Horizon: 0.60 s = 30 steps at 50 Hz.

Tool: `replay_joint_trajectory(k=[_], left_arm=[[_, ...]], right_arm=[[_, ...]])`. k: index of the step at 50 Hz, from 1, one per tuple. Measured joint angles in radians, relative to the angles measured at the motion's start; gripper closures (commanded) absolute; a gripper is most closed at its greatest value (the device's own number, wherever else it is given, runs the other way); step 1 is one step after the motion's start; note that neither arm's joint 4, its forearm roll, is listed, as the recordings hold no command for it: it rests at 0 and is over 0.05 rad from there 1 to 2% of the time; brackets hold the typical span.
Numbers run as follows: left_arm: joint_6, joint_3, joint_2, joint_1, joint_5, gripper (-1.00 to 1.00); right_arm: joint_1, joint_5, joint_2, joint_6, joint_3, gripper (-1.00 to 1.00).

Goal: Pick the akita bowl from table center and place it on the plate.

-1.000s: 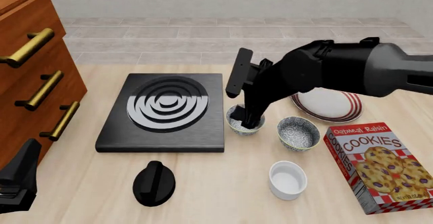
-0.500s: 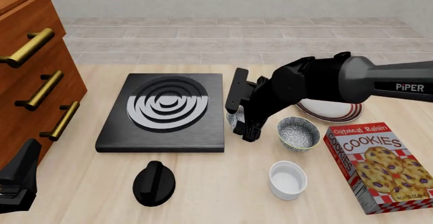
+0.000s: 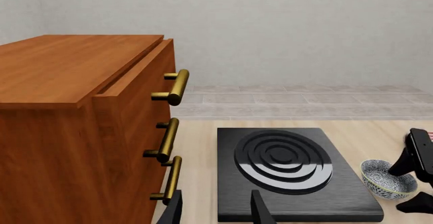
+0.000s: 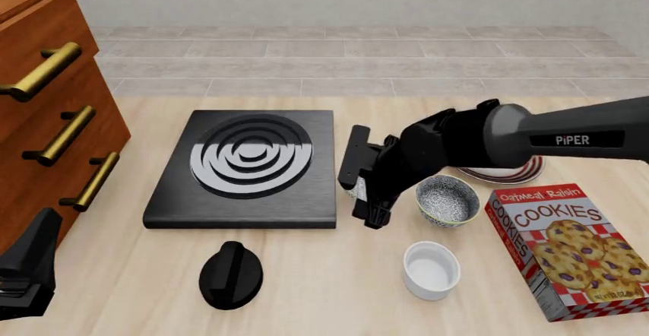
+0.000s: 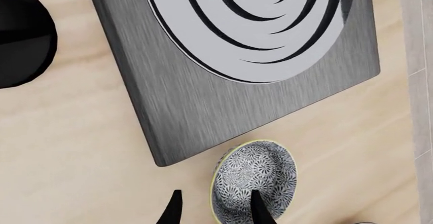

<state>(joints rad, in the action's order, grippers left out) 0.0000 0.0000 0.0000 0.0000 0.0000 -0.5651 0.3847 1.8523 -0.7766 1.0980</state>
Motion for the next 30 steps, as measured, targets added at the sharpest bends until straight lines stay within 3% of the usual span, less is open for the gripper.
replay_joint_trajectory(k=[20,30], left_arm=[[0.000,0.000,0.000,0.000,0.000,-1.00],[0.000,0.000,0.000,0.000,0.000,-1.00]], right_arm=[[0.006,-0.046,0.058,0.010,-0.024,-1.00],[0.030,-0.044,0.071,-0.020,-0.019,-1.00]])
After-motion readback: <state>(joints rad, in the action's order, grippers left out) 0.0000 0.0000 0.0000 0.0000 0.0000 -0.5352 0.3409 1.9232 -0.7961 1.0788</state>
